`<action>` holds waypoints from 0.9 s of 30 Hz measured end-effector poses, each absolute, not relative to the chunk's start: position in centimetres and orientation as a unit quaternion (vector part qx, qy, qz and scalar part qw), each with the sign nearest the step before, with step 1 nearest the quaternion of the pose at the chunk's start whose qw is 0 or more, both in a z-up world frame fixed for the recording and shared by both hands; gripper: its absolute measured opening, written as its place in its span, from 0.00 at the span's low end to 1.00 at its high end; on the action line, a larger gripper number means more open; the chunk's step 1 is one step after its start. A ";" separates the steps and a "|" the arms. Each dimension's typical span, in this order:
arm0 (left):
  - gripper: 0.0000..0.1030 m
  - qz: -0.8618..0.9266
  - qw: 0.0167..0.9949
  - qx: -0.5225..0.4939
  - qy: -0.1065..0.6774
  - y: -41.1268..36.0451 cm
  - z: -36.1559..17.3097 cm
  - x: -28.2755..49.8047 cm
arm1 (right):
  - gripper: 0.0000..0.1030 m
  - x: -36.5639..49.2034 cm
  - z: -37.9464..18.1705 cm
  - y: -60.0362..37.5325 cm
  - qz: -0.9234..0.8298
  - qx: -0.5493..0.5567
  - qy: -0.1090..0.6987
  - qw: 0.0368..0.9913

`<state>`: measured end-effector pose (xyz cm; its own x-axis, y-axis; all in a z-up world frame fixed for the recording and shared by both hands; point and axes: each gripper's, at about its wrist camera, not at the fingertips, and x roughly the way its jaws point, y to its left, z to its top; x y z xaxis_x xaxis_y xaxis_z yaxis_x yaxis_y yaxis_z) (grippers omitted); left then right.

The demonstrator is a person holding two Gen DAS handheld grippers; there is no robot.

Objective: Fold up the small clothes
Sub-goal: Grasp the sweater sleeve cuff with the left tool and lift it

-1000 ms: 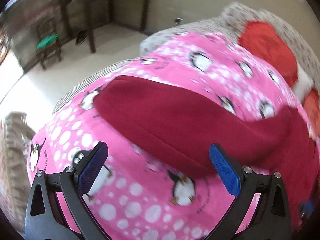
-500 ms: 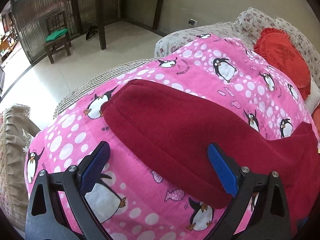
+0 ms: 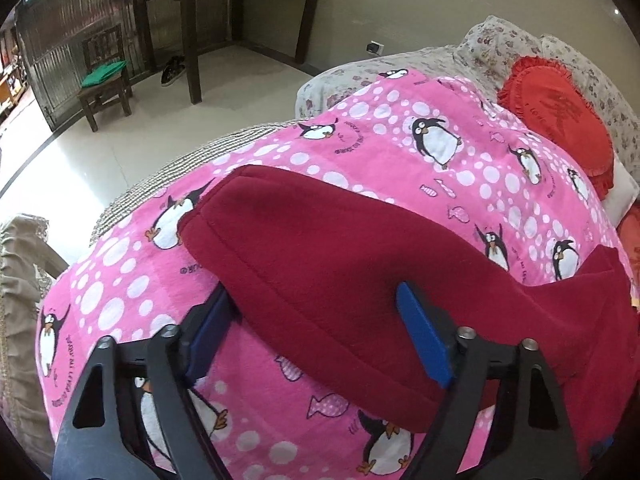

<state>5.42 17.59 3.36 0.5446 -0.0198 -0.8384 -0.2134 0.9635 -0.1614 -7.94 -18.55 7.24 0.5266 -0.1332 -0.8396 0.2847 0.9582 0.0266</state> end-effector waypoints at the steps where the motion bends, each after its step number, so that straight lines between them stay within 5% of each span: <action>1: 0.68 0.051 0.871 -0.126 0.472 17.6 3.4 5.4 | 0.99 -7.9 7.2 -18.6 -0.120 0.081 0.472 0.870; 3: 0.55 0.041 0.871 -0.137 0.470 17.7 3.5 5.6 | 0.99 -8.0 7.1 -18.6 -0.120 0.082 0.473 0.869; 7: 0.14 0.029 0.868 -0.161 0.469 18.5 4.7 6.0 | 0.99 -8.1 7.2 -18.8 -0.119 0.088 0.472 0.869; 17: 0.10 -0.042 0.882 -0.181 0.434 16.4 10.6 5.6 | 0.99 -8.1 7.8 -19.3 -0.114 0.101 0.460 0.875; 27: 0.07 -0.216 0.888 -0.108 0.392 0.9 16.7 1.4 | 0.99 -8.8 10.8 -23.6 -0.148 0.130 0.423 0.884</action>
<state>1.40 0.86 16.71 0.5993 -0.4682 -0.6493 0.2990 0.8833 -0.3610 -8.76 -23.56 10.80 0.5977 -0.1519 -0.7872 0.3725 0.9221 0.1049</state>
